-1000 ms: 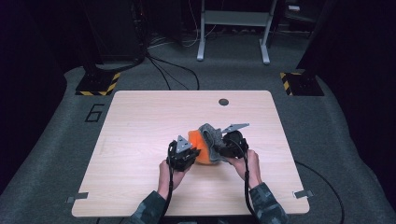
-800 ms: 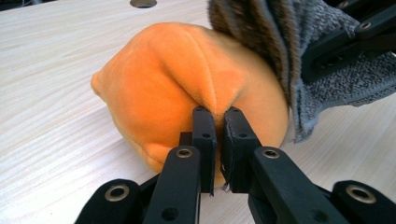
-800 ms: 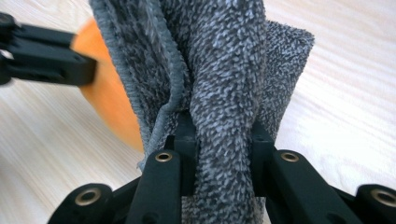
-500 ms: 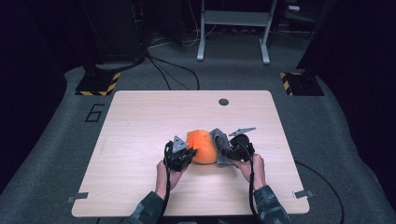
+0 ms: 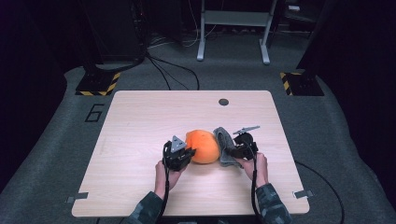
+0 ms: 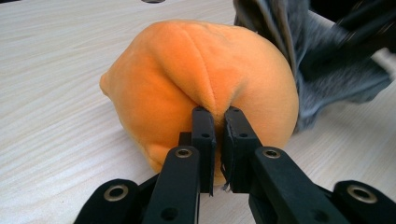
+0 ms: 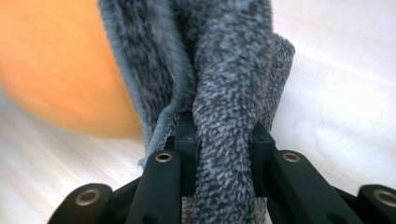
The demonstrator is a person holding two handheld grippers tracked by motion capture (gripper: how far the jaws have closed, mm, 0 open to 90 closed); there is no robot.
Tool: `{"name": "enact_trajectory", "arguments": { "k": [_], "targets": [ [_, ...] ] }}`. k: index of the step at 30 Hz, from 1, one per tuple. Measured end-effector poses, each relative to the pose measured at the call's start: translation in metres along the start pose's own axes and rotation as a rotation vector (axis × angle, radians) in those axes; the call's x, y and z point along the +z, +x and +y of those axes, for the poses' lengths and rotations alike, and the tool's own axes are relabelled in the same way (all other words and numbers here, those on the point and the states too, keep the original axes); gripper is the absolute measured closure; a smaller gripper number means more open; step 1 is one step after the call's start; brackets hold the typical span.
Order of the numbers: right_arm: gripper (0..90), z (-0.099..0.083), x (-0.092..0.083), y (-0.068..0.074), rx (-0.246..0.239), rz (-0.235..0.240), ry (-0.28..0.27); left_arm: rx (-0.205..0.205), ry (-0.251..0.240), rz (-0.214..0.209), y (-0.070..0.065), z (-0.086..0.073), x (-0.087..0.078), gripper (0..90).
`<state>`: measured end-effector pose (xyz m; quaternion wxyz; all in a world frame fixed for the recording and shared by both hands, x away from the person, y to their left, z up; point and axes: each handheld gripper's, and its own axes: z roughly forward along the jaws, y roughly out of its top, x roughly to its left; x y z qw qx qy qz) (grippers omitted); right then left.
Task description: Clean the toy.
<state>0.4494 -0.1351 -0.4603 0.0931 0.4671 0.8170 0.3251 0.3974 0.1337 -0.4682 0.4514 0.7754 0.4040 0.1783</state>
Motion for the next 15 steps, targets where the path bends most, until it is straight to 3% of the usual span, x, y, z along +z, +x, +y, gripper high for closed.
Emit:
{"name": "enact_trajectory", "arguments": {
  "k": [4,6,10,15],
  "targets": [
    [72.3,0.02,-0.024,0.021,-0.062,0.01,-0.065,0.004,-0.004,0.004,-0.002,0.001,0.001,84.1],
    [72.2,0.03,-0.029,0.035,-0.11,0.023,-0.068,0.005,-0.004,0.004,-0.002,0.001,0.001,84.1],
    [71.9,0.045,-0.023,0.057,-0.166,0.039,-0.064,0.014,0.002,0.002,-0.003,0.003,0.001,84.1],
    [71.8,0.048,-0.008,0.068,-0.178,0.034,-0.043,0.018,0.008,0.006,-0.003,0.005,0.002,84.0]
  ]
}}
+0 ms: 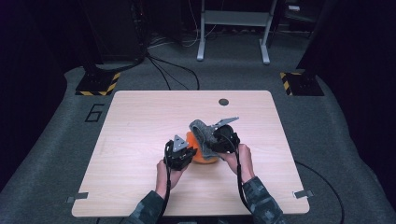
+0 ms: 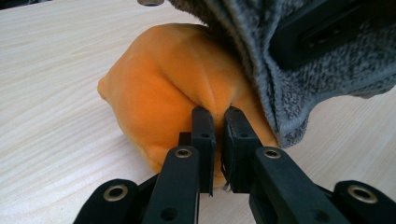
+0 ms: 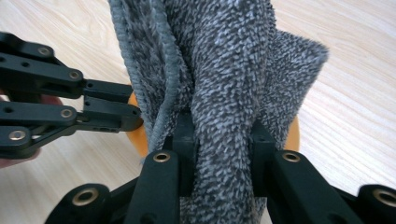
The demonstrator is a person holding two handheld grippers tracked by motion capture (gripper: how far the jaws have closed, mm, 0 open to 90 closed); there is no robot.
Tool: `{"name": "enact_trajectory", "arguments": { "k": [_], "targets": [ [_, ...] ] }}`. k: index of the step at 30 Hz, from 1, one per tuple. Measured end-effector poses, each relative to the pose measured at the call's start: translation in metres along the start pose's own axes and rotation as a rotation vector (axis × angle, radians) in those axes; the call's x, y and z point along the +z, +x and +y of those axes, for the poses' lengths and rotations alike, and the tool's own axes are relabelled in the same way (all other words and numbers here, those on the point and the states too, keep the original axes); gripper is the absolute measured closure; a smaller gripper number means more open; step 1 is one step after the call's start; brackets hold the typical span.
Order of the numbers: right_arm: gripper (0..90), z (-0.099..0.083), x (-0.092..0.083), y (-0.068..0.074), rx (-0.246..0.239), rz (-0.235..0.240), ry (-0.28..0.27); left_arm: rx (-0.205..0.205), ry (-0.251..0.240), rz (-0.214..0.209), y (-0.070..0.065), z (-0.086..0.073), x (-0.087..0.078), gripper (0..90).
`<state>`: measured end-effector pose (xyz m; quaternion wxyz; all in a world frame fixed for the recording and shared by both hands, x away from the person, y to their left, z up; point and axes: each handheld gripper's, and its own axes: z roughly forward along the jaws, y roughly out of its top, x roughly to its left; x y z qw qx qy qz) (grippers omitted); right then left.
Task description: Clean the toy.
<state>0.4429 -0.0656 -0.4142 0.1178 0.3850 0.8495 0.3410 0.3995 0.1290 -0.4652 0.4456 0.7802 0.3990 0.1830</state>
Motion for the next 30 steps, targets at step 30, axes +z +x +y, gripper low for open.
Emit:
{"name": "enact_trajectory", "arguments": {
  "k": [30],
  "targets": [
    [72.0,-0.069,0.021,-0.056,0.167,-0.038,0.082,0.008,0.0,0.002,0.001,0.001,0.003,83.8]
  ]
}}
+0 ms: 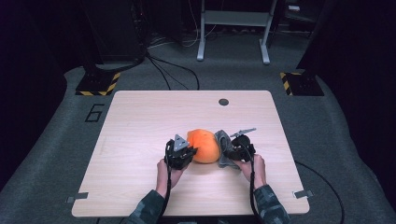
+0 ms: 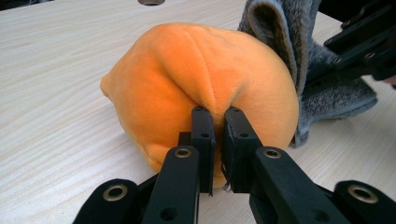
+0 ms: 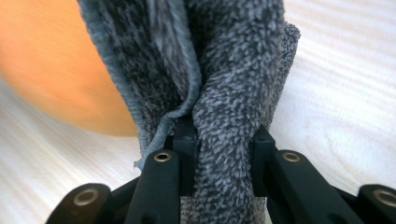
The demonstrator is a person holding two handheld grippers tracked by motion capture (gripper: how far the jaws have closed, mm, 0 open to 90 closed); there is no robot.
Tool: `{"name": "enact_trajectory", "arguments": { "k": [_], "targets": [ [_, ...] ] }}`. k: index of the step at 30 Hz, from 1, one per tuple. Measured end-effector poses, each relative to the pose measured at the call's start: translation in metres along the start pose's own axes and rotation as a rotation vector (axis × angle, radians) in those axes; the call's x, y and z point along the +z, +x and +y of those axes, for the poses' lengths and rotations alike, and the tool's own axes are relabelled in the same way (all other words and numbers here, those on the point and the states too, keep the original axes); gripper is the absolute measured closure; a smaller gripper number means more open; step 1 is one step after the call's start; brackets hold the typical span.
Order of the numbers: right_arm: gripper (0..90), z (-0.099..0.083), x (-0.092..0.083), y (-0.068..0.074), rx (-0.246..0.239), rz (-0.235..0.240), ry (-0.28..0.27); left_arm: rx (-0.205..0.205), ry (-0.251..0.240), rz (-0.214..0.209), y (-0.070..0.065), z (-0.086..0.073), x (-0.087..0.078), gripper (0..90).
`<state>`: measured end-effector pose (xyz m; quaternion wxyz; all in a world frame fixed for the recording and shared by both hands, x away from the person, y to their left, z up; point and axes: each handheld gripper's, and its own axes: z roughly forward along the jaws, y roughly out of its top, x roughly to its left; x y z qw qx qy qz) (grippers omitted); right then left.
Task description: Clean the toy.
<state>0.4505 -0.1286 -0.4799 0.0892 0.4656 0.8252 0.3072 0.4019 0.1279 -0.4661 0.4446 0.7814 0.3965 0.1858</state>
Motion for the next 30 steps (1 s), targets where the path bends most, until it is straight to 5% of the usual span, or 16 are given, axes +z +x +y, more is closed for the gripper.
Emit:
{"name": "enact_trajectory", "arguments": {
  "k": [5,11,18,22,30],
  "targets": [
    [71.8,-0.004,0.007,-0.007,0.029,0.002,0.024,-0.001,-0.002,0.005,0.001,0.0,0.0,83.5],
    [71.9,0.004,-0.014,-0.012,0.029,-0.015,-0.019,-0.002,0.0,0.007,0.001,0.0,0.0,83.1],
    [71.9,0.027,-0.047,0.02,-0.074,0.019,-0.111,0.0,-0.001,0.008,0.001,0.0,0.0,82.0],
    [72.0,0.036,-0.038,0.04,-0.116,0.03,-0.075,-0.005,-0.003,0.006,0.002,0.0,0.0,81.1],
    [72.3,0.037,-0.025,0.038,-0.122,0.027,-0.052,0.001,-0.009,-0.001,0.005,0.0,-0.001,77.1]
  ]
}}
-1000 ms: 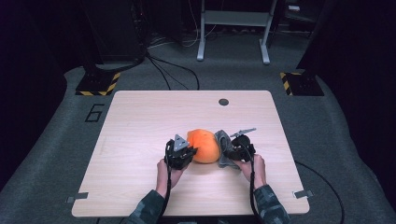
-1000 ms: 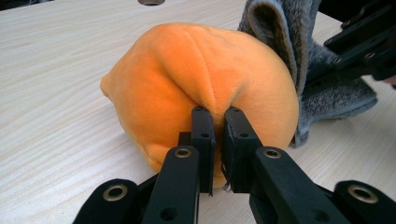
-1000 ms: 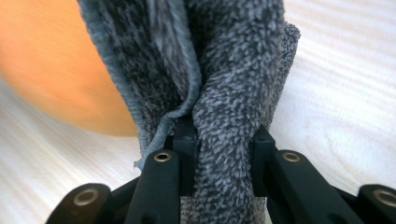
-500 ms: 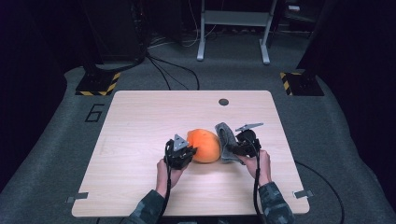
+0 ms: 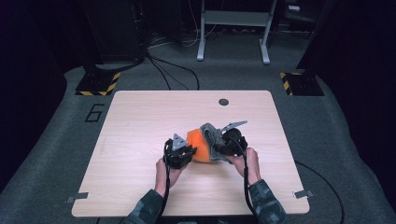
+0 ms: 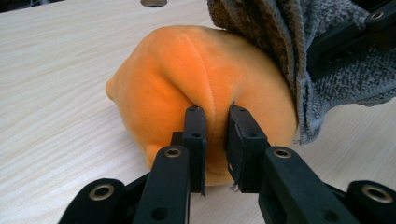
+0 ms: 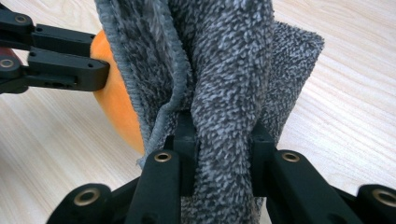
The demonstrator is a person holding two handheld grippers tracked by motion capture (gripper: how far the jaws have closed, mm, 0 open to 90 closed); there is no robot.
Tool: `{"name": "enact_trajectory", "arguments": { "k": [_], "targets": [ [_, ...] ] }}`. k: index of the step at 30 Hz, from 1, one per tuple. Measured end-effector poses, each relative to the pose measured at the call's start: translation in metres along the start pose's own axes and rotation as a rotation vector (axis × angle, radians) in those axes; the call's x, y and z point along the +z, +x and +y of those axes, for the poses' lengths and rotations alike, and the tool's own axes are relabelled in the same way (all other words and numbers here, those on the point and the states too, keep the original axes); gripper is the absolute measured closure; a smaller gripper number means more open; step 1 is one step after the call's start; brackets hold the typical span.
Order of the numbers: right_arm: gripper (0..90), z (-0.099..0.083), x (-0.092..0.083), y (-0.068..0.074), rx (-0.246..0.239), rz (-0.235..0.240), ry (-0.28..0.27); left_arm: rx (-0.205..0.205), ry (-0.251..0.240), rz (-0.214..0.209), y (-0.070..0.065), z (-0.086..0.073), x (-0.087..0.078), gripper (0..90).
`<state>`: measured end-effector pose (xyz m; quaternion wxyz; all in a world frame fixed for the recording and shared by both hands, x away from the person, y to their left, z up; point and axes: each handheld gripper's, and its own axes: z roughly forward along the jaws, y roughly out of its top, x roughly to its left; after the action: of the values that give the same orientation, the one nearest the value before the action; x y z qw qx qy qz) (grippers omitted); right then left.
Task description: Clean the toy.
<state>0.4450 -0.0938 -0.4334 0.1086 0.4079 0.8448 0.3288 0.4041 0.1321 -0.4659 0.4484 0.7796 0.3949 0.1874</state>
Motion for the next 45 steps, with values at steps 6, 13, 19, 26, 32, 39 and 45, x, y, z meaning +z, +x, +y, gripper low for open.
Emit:
{"name": "enact_trajectory", "arguments": {
  "k": [6,13,19,26,32,39,45],
  "targets": [
    [72.3,0.0,0.002,-0.003,0.022,0.0,-0.001,0.014,-0.009,0.006,0.0,0.002,-0.002,63.9],
    [72.3,0.001,0.003,-0.005,0.016,0.007,0.003,0.066,0.011,0.049,0.0,0.001,-0.006,45.4],
    [72.3,0.002,0.003,-0.008,0.021,0.009,-0.001,0.08,0.046,0.042,0.006,-0.002,-0.003,39.0],
    [72.3,0.002,0.004,-0.01,0.026,0.006,-0.004,0.096,0.069,0.051,0.004,-0.004,0.006,43.7],
    [72.2,0.001,0.004,-0.012,0.02,0.0,-0.008,0.124,0.071,0.069,-0.003,-0.002,0.01,69.1],
    [72.0,0.001,-0.003,-0.012,0.023,-0.011,-0.033,0.074,0.043,0.06,-0.004,0.002,0.006,77.5],
    [71.9,0.005,-0.014,-0.009,0.018,-0.001,-0.068,0.022,0.012,0.012,-0.008,0.013,-0.008,78.1]
  ]
}}
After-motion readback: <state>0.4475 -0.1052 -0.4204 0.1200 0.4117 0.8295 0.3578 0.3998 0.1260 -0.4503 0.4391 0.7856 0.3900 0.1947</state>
